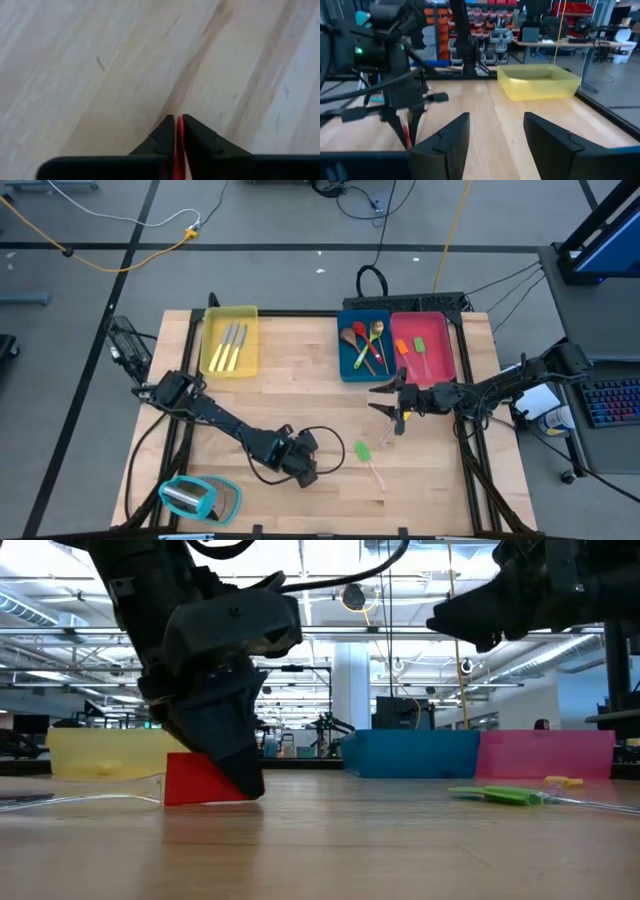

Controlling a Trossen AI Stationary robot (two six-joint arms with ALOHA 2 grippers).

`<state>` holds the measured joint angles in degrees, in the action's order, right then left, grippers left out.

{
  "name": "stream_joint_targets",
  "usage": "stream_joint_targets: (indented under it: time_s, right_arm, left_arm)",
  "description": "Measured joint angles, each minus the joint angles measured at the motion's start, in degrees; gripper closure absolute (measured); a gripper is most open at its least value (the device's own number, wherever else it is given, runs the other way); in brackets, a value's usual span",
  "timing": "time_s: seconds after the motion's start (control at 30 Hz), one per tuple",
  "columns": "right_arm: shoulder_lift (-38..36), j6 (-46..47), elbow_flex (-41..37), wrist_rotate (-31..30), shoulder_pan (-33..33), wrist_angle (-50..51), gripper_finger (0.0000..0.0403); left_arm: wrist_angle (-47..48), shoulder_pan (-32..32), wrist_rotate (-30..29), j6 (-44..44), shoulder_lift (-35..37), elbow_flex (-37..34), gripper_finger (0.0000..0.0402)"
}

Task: Pick & Place Kitchen Items
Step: Put the red spatula into the pink bin

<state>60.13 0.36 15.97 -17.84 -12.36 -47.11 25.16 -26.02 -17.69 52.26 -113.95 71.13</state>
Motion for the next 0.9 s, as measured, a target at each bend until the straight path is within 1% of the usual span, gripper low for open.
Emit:
stream_joint_targets:
  time_s: [0.13, 0.23, 0.3, 0.43, 0.57, 0.63, 0.7, 0.77, 0.83, 0.9]
  right_arm:
    - [0.0, 1.7, 0.0, 0.0, 0.0, 0.9, 0.0232]
    - [0.0, 3.3, 0.0, 0.9, 0.0, 2.7, 0.0235]
    - [0.0, 3.9, 0.0, 3.1, 0.0, 4.0, 0.0236]
    - [1.0, 4.5, 0.0, 7.1, -0.1, 3.8, 0.0236]
    - [2.8, 4.5, 0.0, 7.6, -0.1, 2.0, 0.0236]
    - [4.0, 4.5, 0.0, 7.6, -0.1, 1.4, 0.0236]
    - [5.4, 4.5, 0.0, 7.6, -0.1, 0.2, 0.0236]
    - [7.0, 4.5, 0.0, 7.6, -0.1, -1.3, 0.0236]
    - [8.6, 4.5, 0.0, 7.6, -0.1, -3.7, 0.0236]
    - [10.0, 4.5, 0.0, 7.6, -0.1, -5.4, 0.0236]
  left_arm:
    - [-2.0, 0.0, -0.5, -2.1, 0.0, 0.0, 0.0393]
    - [-3.2, 0.1, -1.6, -2.9, 0.0, 0.0, 0.0388]
    - [-3.9, 0.1, -1.8, -3.9, 0.0, 0.0, 0.0384]
    - [-6.1, 0.2, -2.4, -6.8, 0.0, 0.0, 0.0395]
    - [-9.7, 0.8, -3.5, -9.9, 0.5, 0.0, 0.0389]
    - [-13.5, 1.2, -3.7, -12.6, 0.9, 0.1, 0.0394]
    - [-15.2, 1.4, -4.1, -15.8, 2.2, 0.0, 0.0396]
    - [-19.4, 1.8, -6.2, -19.1, 2.9, 0.2, 0.0392]
    - [-20.8, 2.0, -8.1, -23.2, 4.4, 0.0, 0.0387]
    - [-26.5, 2.4, -8.5, -28.0, 5.4, 0.1, 0.0389]
